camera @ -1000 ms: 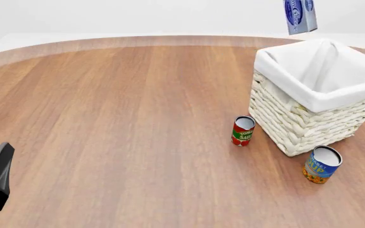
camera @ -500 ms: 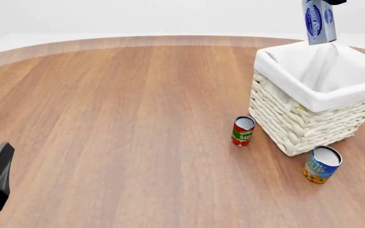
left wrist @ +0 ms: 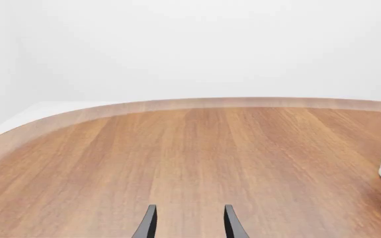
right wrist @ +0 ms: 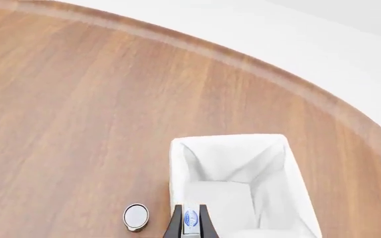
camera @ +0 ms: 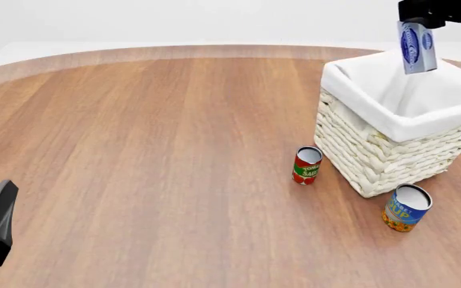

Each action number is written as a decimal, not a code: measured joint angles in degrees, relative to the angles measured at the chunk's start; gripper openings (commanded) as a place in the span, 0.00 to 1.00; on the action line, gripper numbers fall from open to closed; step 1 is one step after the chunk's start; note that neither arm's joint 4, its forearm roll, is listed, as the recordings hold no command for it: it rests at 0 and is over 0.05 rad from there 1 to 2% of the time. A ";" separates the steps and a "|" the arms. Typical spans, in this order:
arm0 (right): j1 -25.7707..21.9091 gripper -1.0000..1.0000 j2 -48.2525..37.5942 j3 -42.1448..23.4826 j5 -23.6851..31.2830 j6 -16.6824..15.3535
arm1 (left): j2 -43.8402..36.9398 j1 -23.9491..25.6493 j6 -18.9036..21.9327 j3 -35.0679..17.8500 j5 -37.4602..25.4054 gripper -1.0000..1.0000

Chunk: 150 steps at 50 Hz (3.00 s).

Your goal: Pick up the alphabet soup and the cream cheese box, and put them in the basket.

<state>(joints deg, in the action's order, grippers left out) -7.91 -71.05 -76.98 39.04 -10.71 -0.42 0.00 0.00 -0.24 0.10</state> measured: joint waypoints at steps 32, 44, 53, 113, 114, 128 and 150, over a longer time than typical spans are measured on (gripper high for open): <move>3.87 0.00 -3.38 3.69 -3.05 -0.24 | 0.00 0.00 0.00 0.00 0.00 1.00; 4.27 0.00 -5.01 4.22 -4.17 -0.24 | 0.00 0.00 0.00 0.00 0.00 1.00; 4.72 0.00 -6.41 3.90 -4.44 -0.70 | 0.00 0.00 0.00 0.00 0.00 1.00; 8.75 0.00 -18.55 -0.57 -6.09 -5.38 | 0.00 0.00 0.00 0.00 0.00 1.00; 8.85 0.00 -18.79 -0.70 -6.08 -5.47 | 0.00 0.00 0.00 0.00 0.00 1.00; 9.94 0.00 -22.27 -3.06 -6.07 -6.30 | 0.00 0.00 0.00 0.00 0.00 1.00; 10.68 0.00 -25.74 -4.20 -7.11 -6.18 | 0.00 0.00 0.00 0.00 0.00 1.00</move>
<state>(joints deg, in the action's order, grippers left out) 2.77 -96.79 -81.18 31.93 -16.88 -0.42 0.00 0.00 -0.24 0.10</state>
